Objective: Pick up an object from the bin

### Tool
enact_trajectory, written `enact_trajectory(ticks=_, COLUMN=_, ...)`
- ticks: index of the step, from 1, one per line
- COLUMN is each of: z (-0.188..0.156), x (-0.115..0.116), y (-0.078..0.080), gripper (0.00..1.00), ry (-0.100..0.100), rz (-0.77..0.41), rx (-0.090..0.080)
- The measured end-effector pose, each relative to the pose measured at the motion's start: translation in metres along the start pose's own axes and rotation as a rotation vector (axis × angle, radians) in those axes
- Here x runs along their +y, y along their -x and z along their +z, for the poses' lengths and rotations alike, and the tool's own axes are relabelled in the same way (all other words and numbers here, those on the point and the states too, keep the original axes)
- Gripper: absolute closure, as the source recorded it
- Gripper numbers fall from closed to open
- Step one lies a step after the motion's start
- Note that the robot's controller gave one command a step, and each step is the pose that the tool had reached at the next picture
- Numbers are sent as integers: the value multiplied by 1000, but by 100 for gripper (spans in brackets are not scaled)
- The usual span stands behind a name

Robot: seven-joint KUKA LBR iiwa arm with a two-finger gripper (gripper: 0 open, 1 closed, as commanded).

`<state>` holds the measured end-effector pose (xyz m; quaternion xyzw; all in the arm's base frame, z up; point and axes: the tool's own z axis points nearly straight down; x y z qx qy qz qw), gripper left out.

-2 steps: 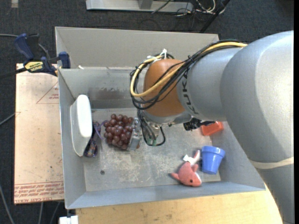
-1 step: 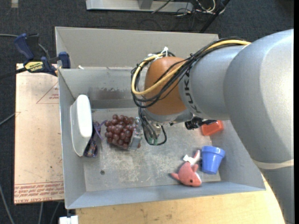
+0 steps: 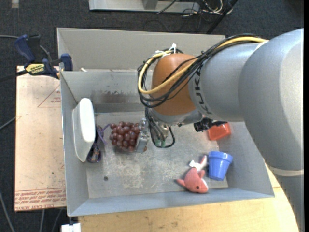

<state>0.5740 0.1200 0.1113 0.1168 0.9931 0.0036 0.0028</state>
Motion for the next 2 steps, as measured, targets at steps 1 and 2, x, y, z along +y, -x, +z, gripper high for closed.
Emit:
enact_trajectory(ticks=1, z=-23, x=1, y=1, gripper=100, ry=2, rz=0, rx=-4)
enact_trajectory(ticks=2, z=-40, x=1, y=2, gripper=100, ry=4, rz=0, rx=-8)
